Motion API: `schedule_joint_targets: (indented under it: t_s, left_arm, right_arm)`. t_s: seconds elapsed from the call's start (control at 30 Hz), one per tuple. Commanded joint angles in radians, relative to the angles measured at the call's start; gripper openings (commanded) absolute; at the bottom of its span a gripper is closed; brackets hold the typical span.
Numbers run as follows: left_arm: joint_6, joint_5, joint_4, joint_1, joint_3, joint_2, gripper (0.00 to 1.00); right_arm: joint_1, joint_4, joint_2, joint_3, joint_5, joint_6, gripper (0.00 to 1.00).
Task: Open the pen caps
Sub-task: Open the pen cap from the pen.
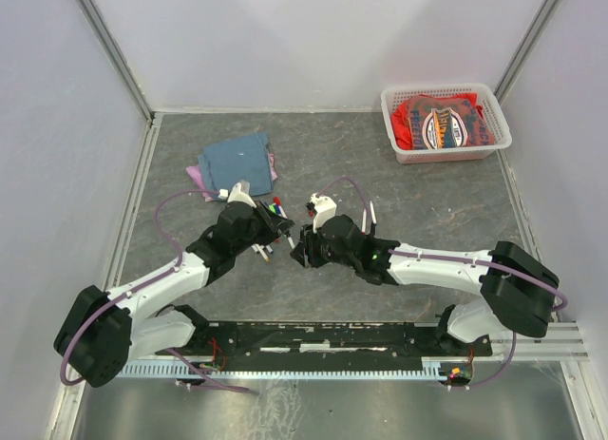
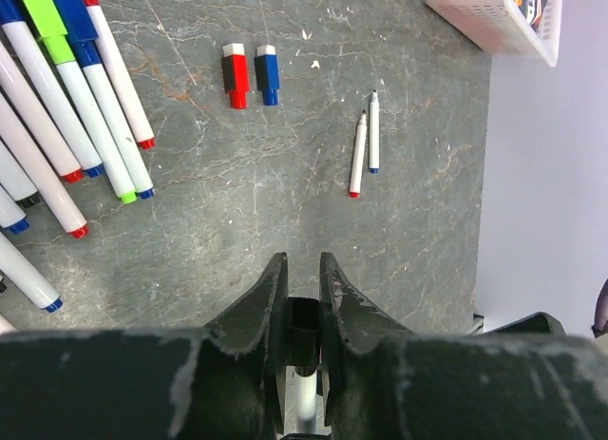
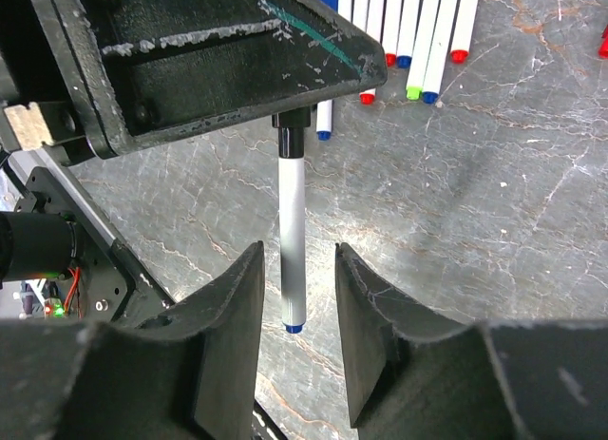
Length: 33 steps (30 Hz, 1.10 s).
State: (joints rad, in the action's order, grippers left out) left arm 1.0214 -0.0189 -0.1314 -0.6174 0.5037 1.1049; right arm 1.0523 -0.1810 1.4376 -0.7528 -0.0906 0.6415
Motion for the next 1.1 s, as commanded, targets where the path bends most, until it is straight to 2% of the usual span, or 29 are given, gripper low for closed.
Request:
schedule_joint_targets:
  t_s: [0.0, 0.17, 0.37, 0.43, 0.57, 0.8, 0.93, 1.07]
  left_arm:
    - [0.021, 0.034, -0.066, 0.002, 0.007, -0.015, 0.03]
    - [0.02, 0.05, -0.073, 0.002, 0.01, -0.013, 0.03]
    - [0.023, 0.091, -0.124, 0.002, 0.0, -0.004, 0.03]
    - [0.027, 0.101, -0.139, 0.002, -0.003, 0.003, 0.03]
    - [0.04, 0.111, -0.175, 0.002, -0.012, 0.011, 0.03]
    - [0.051, 0.084, -0.172, 0.003, 0.008, 0.016, 0.03]
    - [0.085, -0.067, -0.012, 0.004, 0.075, 0.022, 0.03]
    - [0.227, -0.223, 0.013, 0.004, 0.097, 0.04, 0.03]
  right_arm:
    - [0.005, -0.038, -0.01, -0.031, -0.011, -0.015, 0.43]
    - [0.003, -0.035, 0.019, -0.061, -0.007, -0.019, 0.43]
    - [-0.013, -0.029, 0.061, -0.112, 0.025, -0.026, 0.36]
    - [-0.022, -0.037, 0.077, -0.119, 0.042, -0.022, 0.28]
    - [-0.038, -0.06, 0.104, -0.116, 0.071, -0.01, 0.02]
    - [-0.046, 0.023, 0.125, -0.131, 0.018, -0.07, 0.01]
    - [-0.033, 0.155, 0.124, -0.17, -0.111, -0.141, 0.01]
    - [-0.002, 0.256, 0.14, -0.214, -0.28, -0.197, 0.01]
